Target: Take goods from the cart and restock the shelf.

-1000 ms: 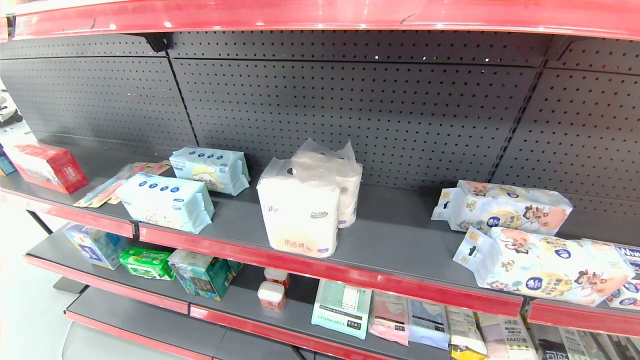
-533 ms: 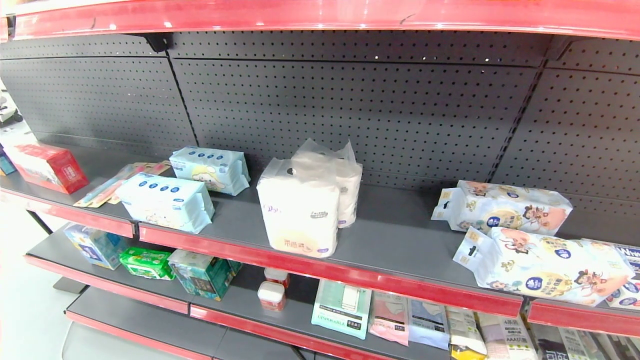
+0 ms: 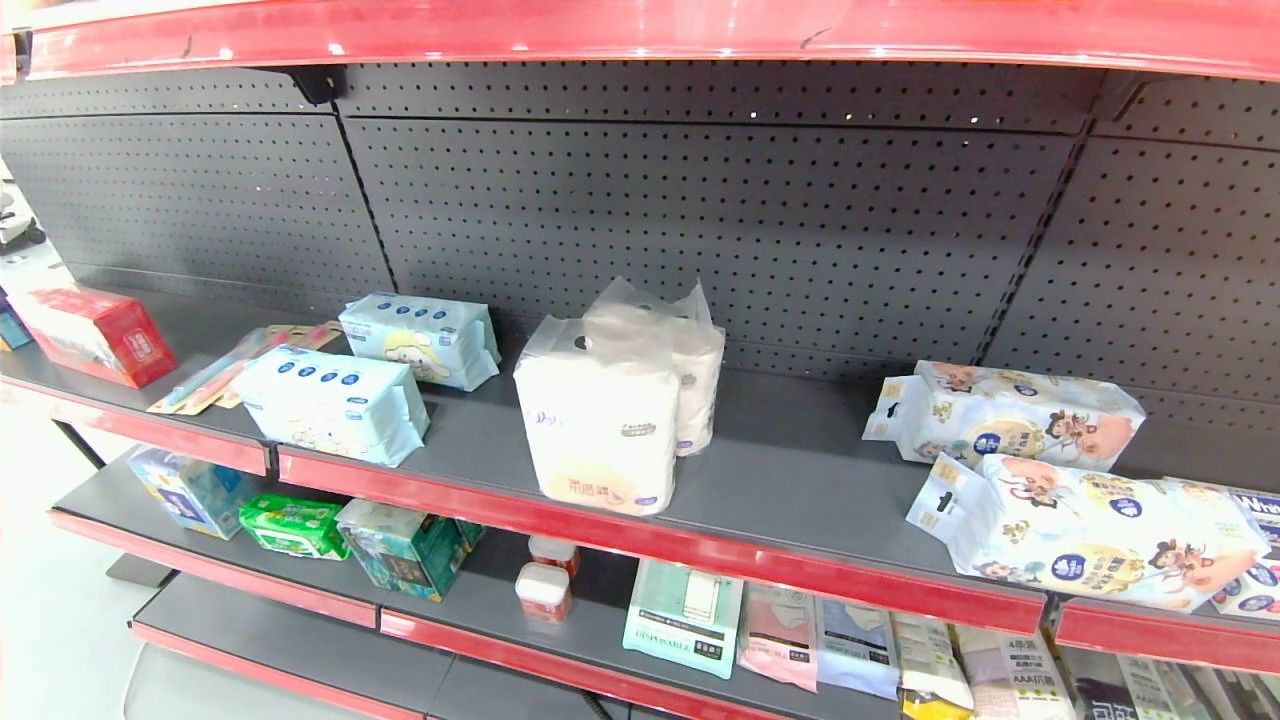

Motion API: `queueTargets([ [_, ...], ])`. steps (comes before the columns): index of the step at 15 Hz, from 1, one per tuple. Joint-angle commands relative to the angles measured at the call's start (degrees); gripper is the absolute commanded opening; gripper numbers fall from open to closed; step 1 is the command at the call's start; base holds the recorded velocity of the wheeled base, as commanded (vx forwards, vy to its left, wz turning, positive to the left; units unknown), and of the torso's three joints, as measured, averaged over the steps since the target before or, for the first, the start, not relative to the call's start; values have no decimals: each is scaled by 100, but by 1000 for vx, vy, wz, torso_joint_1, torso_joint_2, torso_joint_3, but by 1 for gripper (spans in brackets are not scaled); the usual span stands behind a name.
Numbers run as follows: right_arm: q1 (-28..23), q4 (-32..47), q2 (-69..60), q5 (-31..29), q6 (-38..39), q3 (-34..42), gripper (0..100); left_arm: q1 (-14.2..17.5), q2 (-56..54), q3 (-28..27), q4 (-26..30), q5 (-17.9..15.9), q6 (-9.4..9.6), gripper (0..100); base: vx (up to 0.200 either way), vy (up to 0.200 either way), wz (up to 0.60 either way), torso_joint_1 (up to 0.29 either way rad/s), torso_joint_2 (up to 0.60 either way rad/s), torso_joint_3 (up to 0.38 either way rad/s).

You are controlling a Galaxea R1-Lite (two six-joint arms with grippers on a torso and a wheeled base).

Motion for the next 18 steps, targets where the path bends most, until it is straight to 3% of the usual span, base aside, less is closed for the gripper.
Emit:
queueTargets([
  [1,0,6,9,-30,33,5,100,2,5,-35,-6,20,-3,100,0,0,0,0,0,0],
  [2,0,6,9,-30,24,5,100,-85,761,-905,29,20,-178,100,0,0,0,0,0,0],
  [3,0,6,9,-30,7,5,100,-156,1279,-1257,-32,11,-372,100,0,0,0,0,0,0],
  [4,0,6,9,-4,-11,5,100,-191,1517,-1485,-190,-16,-433,100,0,0,0,0,0,0],
  [9,0,6,9,-4,16,5,100,-208,2325,-1512,-190,151,-477,100,0,0,0,0,0,0],
  [11,0,6,9,-4,16,5,100,-173,2967,-1591,-454,441,-512,100,0,0,0,0,0,0],
  [12,0,6,9,-4,16,5,100,-6,3573,-1652,-990,863,-512,100,0,0,0,0,0,0],
  [15,0,6,9,-4,24,5,100,556,4584,-1714,-2168,995,-504,100,0,0,-600,-1,2,2],
  [18,0,6,9,-4,24,5,100,741,4795,-1907,-2256,978,-495,100,0,0,-600,10,1,-2],
])
